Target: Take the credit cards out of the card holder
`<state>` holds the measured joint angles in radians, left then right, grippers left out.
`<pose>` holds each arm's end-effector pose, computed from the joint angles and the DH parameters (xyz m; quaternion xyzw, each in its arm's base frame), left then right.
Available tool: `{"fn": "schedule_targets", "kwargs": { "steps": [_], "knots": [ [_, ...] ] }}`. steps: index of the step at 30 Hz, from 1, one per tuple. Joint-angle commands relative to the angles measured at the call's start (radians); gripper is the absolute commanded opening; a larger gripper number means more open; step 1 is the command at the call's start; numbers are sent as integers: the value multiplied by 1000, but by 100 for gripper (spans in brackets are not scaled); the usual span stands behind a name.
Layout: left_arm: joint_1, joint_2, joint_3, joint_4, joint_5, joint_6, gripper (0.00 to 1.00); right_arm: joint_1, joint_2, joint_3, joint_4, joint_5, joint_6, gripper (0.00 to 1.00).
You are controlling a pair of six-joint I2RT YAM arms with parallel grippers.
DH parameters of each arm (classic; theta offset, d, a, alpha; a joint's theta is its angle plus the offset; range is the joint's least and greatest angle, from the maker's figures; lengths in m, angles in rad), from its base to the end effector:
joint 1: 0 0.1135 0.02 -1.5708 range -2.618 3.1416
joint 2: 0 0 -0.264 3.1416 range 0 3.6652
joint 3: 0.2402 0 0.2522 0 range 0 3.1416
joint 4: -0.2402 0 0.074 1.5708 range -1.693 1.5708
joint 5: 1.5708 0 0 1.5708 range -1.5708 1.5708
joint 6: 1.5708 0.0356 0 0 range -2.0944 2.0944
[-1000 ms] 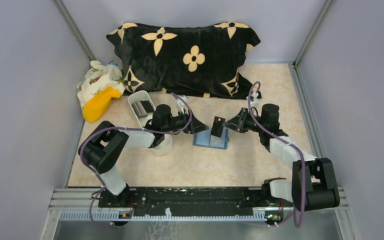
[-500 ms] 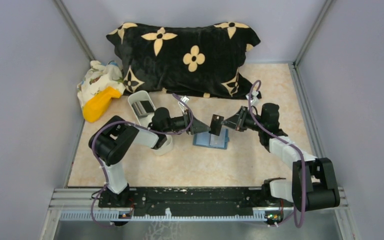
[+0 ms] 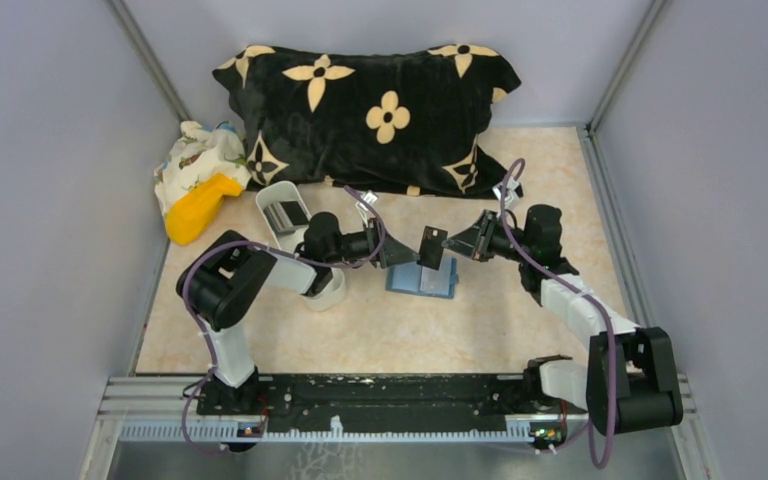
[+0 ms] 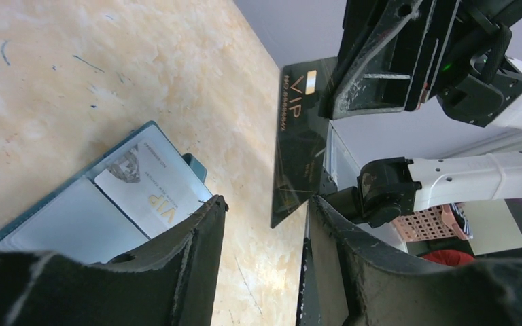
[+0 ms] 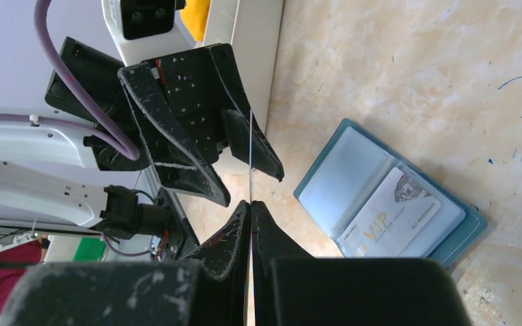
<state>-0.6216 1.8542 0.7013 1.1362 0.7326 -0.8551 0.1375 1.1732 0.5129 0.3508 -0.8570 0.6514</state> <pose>0.2695 -0.2223 0.1658 0.1719 0.6904 -0.6295 0.3123 0.2348 0.0597 0.2244 -0.0503 0.7728 0.5159 0.3662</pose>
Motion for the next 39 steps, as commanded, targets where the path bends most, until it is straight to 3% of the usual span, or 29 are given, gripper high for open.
{"fn": "schedule_targets", "kwargs": {
  "steps": [1,4,16,25,32,39],
  "knots": [
    [13,-19,33,-2,5,32,53,10,-27,46,35,-16,-1,0],
    [12,-20,30,21,24,16,47,10,-12,40,48,-18,2,0],
    [1,22,56,188,105,-62,54,56,56,49,80,-20,4,0],
    [0,26,46,189,117,-63,37,60,50,53,68,-1,-5,0],
    [0,24,29,188,116,-56,48,60,41,77,28,25,-26,0],
    [0,25,23,183,115,-50,45,55,32,87,7,35,-36,0]
  ]
}}
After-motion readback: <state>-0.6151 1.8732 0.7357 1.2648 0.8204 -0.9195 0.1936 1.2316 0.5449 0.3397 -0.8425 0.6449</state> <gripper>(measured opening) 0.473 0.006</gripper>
